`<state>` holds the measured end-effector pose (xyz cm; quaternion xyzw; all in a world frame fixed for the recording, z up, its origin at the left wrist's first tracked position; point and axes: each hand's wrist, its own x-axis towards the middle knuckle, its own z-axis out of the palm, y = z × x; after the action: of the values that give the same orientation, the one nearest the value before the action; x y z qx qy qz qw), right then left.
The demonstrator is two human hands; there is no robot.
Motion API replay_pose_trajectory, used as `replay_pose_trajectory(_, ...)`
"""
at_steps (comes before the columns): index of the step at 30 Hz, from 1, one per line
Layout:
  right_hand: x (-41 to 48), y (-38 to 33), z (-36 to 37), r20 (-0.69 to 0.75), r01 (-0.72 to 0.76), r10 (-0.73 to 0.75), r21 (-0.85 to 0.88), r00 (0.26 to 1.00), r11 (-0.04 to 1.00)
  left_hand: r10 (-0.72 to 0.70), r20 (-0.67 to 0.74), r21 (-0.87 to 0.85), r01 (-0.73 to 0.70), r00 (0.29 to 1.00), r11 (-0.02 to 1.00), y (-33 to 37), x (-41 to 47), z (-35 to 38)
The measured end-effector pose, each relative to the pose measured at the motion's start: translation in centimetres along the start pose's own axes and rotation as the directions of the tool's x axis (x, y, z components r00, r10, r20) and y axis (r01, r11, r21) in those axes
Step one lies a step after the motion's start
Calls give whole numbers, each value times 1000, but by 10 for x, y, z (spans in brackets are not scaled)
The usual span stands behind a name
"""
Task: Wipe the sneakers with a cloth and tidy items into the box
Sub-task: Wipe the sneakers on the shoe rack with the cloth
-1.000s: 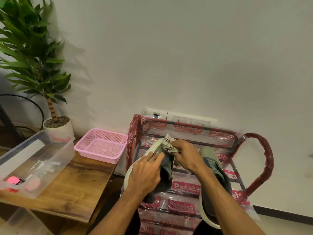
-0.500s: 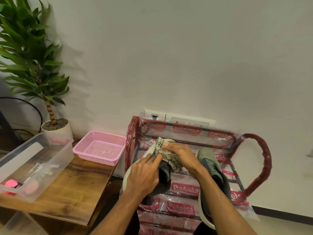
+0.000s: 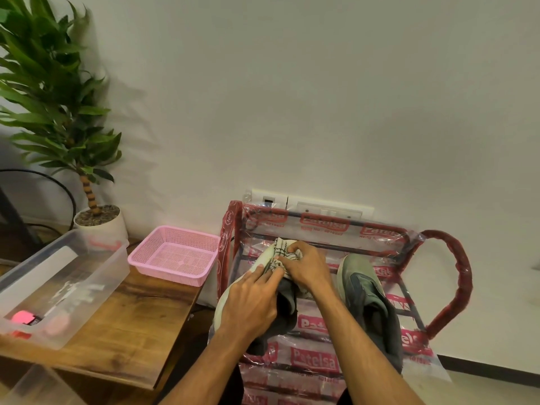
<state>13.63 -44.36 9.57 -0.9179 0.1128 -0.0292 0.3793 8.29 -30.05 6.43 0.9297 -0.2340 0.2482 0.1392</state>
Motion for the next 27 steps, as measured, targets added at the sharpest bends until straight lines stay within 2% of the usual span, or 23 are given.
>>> replay_pose_trajectory(4, 4, 8, -7, -24, 3, -2, 66, 1000, 998, 23, -17, -8, -23, 1000, 1000, 3, 0, -1)
replay_pose_trajectory(10, 11, 10, -16, -139, 54, -56, -17, 989, 998, 40, 5, -37, -40, 999, 999, 2, 0, -1)
replay_pose_trajectory(13, 8, 13, -14, -70, 128, -133, -71, 989, 989, 36, -1, -35, -36, 999, 999, 2, 1, -1)
replay_pose_trajectory(16, 1, 10, -11, 19, 266, -265, -95, 964, 959, 36, -4, -43, -36, 999, 998, 1, 3, 0)
replay_pose_trajectory(18, 2, 8, -8, 20, 323, -324, -157, 946, 933, 43, -5, -45, -43, 999, 998, 0, 3, 1)
replay_pose_trajectory(23, 18, 3, -5, -100, 197, -228, -249, 969, 948, 30, -8, -18, -31, 1000, 999, 1, 5, -4)
replay_pose_trajectory(27, 22, -4, -6, 71, 285, -276, -189, 959, 940, 11, -56, -4, -11, 998, 1000, -4, 6, -12)
